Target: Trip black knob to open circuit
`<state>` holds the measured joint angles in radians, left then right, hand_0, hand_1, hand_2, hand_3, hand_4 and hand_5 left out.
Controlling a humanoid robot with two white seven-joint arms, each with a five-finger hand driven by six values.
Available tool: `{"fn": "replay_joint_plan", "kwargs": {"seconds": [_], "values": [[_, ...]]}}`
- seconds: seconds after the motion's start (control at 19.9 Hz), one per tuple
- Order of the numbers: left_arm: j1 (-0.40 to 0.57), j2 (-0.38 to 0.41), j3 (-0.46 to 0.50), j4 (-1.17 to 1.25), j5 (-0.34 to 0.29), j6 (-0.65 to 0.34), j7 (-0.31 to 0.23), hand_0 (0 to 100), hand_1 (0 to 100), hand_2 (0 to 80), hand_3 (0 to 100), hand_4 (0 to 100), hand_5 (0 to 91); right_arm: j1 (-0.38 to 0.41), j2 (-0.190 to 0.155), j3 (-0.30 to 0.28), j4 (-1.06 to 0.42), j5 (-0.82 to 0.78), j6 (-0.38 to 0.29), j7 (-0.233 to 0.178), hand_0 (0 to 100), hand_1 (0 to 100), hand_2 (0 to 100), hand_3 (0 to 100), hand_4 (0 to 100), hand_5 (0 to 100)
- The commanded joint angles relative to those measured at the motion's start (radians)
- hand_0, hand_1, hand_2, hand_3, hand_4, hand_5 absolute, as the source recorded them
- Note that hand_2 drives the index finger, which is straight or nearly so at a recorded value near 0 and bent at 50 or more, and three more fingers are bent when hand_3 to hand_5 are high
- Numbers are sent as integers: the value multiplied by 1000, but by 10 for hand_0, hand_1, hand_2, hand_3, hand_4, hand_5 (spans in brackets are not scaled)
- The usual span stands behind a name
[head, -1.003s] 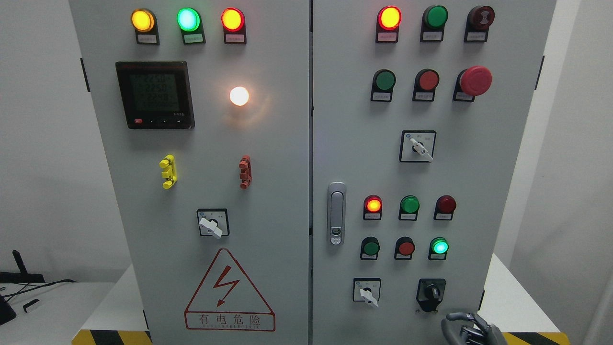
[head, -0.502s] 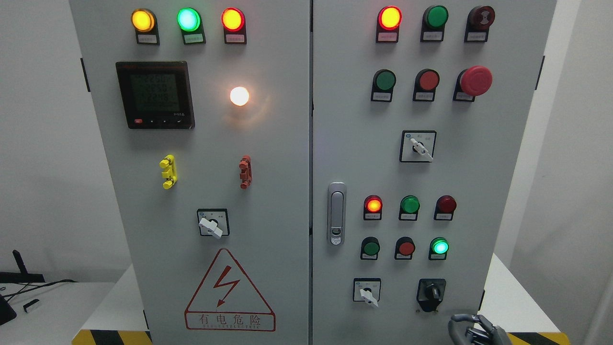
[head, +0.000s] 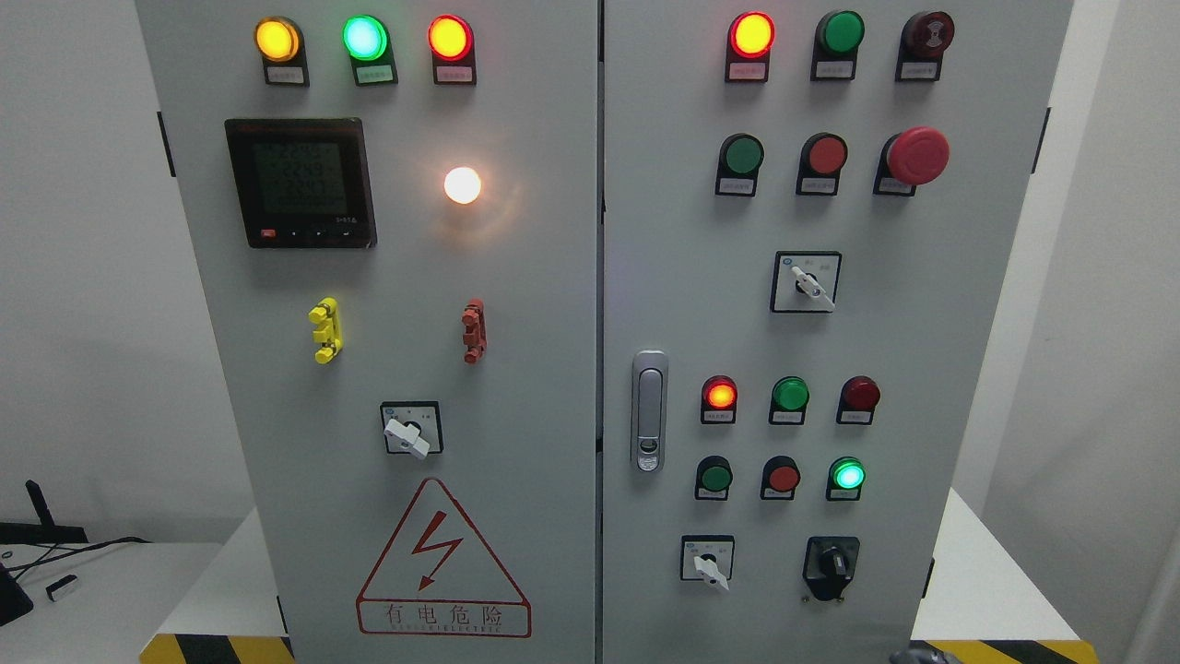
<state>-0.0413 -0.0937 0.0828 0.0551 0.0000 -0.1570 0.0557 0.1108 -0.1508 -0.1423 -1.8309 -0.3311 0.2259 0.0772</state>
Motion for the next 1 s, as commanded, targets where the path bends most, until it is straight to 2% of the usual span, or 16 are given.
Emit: {"fn": "replay_joint_plan", "kwargs": {"seconds": [0.0, 0.3, 0.95], "values": [[0, 0, 0, 0, -31, 1, -1, 120, 389, 0, 0, 0, 0, 193, -36, -117, -183, -86, -5, 47, 0, 0, 225, 381, 317, 308], [0, 0, 0, 0, -31, 1, -1, 120, 389, 0, 0, 0, 0, 213, -38, -158, -186, -115, -23, 53, 0, 0, 201, 346, 266, 263], [0, 0, 0, 0, -31, 1, -1, 120, 389, 0, 0, 0, 0, 208, -33, -146, -197, -115, -23, 49, 0, 0, 176, 321, 243, 242]]}}
